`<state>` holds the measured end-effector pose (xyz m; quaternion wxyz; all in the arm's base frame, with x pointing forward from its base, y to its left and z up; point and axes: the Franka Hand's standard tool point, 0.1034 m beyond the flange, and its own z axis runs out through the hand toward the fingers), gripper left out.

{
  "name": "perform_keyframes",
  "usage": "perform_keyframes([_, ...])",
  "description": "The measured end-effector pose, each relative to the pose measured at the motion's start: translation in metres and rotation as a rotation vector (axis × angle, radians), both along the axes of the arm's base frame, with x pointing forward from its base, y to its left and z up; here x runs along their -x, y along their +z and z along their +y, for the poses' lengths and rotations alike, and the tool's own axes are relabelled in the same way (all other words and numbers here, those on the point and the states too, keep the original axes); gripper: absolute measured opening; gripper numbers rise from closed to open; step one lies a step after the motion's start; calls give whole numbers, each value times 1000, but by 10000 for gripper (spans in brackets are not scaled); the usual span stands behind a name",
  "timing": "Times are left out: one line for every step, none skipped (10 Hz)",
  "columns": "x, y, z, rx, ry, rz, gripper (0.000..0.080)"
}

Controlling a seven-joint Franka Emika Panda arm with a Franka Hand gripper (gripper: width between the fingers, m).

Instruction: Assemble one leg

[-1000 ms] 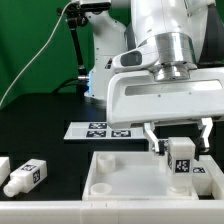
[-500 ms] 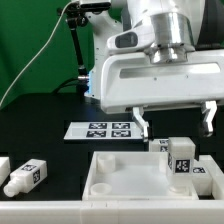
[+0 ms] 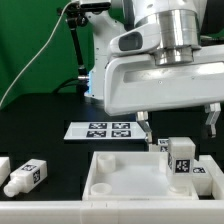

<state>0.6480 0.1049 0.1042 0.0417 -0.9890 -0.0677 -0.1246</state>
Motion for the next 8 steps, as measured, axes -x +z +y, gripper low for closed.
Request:
perform_keyframes([-3, 6, -1, 6, 11, 55, 648])
perform_keyframes([-5, 10, -2, 4, 13, 71, 648])
perform_keyframes([-4, 9, -1, 3, 12, 75, 648])
perform_keyframes([-4, 8, -1, 3, 11, 75, 648])
perform_keyframes([-4, 8, -1, 3, 11, 75, 648])
perform_keyframes([-4, 8, -1, 3, 9, 76, 648])
perform_keyframes([-2, 6, -1, -5, -45, 107, 648])
perform_keyframes([-3, 6, -3, -6, -60, 134, 648])
